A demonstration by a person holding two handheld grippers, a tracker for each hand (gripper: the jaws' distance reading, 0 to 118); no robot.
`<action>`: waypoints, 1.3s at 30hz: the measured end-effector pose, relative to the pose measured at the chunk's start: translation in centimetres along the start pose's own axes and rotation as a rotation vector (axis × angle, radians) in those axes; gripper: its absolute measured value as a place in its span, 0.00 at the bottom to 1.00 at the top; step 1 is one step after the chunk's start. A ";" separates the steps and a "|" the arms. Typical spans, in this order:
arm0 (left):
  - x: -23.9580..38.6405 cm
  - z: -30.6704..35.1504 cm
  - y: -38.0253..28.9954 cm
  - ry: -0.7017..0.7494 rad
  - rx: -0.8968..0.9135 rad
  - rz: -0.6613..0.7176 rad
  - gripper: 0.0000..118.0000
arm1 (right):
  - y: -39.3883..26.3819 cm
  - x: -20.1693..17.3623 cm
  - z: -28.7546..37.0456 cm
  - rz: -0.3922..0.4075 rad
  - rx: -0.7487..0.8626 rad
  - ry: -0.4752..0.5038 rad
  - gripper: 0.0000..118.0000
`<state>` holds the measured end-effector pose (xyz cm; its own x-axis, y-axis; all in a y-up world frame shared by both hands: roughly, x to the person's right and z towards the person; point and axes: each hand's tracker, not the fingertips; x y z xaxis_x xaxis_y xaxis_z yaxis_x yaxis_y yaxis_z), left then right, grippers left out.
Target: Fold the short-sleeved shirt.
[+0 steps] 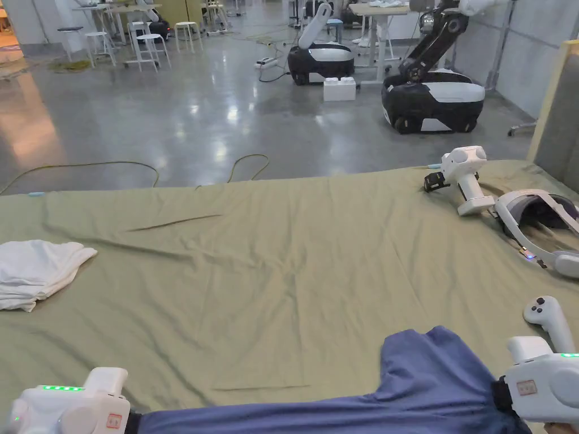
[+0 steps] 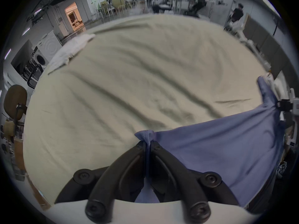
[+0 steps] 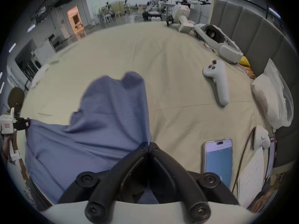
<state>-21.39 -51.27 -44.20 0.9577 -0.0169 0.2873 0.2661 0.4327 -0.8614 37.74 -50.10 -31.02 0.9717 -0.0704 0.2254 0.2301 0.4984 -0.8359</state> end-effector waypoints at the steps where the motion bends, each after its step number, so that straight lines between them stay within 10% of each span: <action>1: -0.2 2.4 -1.1 -0.018 0.095 -0.003 0.06 | -0.6 0.0 1.7 0.017 0.051 0.004 0.00; 8: -2.2 12.7 -13.1 -0.135 0.238 0.079 0.06 | -10.6 -0.7 11.6 0.062 0.162 0.069 0.00; 19: -1.2 9.7 -24.0 -0.142 0.131 0.150 0.06 | -20.5 -0.8 12.4 0.056 0.119 0.015 0.00; 20: -1.2 9.5 -24.2 -0.142 0.141 0.163 0.12 | -20.6 -0.9 12.2 0.050 0.126 0.015 0.06; 22: -1.3 9.8 -24.6 -0.133 0.181 0.162 0.57 | -20.5 -1.5 12.0 0.052 0.112 -0.010 0.57; 24: -1.4 10.7 -24.6 -0.126 0.233 0.174 0.87 | -20.4 -1.9 12.2 0.071 0.111 -0.015 0.66; 32: 3.5 25.4 -26.0 -0.180 0.859 0.351 0.87 | -21.3 -6.3 21.1 -0.099 0.464 0.138 0.66; 39: 7.0 32.1 -22.4 -0.032 1.039 0.132 0.87 | -18.1 -12.4 29.3 0.131 0.803 0.129 0.66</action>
<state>-24.15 -32.12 -9.40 0.9650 0.1039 0.2409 -0.0800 0.9910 -0.1070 19.98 -32.98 -4.02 0.9978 -0.0428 0.0510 0.0533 0.9723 -0.2275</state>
